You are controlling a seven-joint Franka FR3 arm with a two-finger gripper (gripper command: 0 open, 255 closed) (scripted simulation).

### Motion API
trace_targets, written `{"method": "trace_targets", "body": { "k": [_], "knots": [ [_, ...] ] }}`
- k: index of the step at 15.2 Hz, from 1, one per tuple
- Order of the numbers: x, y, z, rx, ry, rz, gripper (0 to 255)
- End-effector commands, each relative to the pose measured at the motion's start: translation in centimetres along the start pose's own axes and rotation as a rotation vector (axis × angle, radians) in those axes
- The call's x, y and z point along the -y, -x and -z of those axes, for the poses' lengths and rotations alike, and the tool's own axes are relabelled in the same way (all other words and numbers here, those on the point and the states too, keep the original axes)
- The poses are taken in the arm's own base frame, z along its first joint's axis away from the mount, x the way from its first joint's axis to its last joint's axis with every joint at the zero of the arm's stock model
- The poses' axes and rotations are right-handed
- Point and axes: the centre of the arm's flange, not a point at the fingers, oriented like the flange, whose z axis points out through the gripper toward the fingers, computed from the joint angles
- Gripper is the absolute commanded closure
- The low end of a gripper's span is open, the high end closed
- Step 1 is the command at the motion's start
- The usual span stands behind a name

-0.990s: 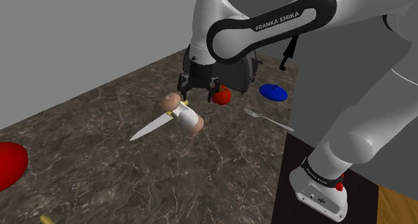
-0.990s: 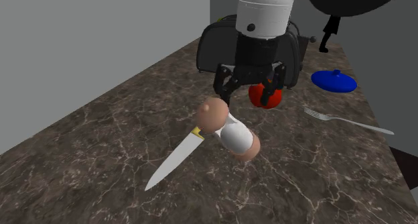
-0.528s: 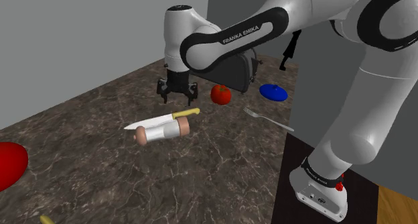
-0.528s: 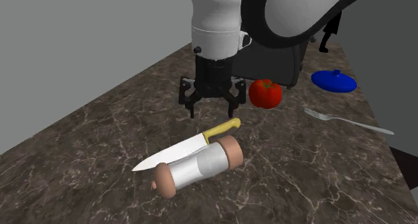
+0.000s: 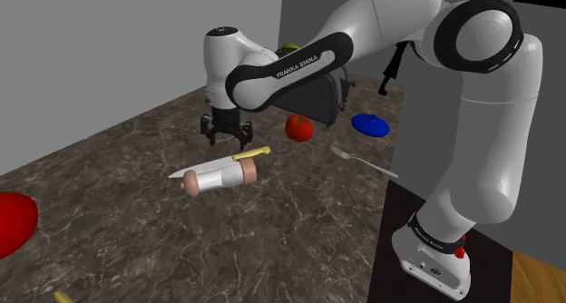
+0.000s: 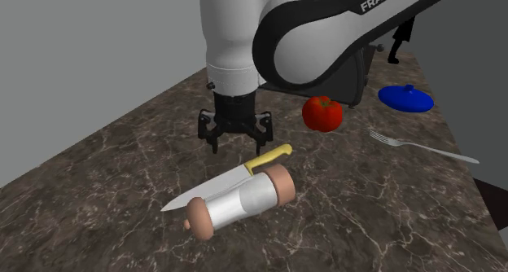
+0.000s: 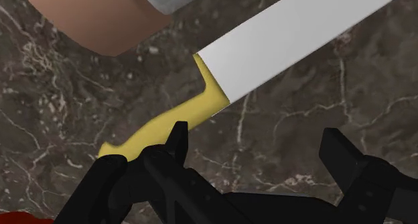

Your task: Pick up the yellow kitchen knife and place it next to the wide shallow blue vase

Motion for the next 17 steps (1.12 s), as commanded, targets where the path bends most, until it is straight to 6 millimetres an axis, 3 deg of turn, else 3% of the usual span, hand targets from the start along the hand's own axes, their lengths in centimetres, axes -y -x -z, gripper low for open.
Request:
{"method": "trace_targets", "body": {
  "k": [1,3,10,11,17],
  "knots": [
    [0.04,0.00,-1.03,0.000,0.000,-0.001,0],
    [0.04,0.00,-1.87,0.000,0.000,-0.001,0],
    [0.05,0.00,-1.86,0.000,0.000,-0.001,0],
    [0.05,0.00,-1.86,0.000,0.000,-0.001,255],
    [-0.02,0.15,-1.88,0.000,0.000,-0.001,255]
  ]
}}
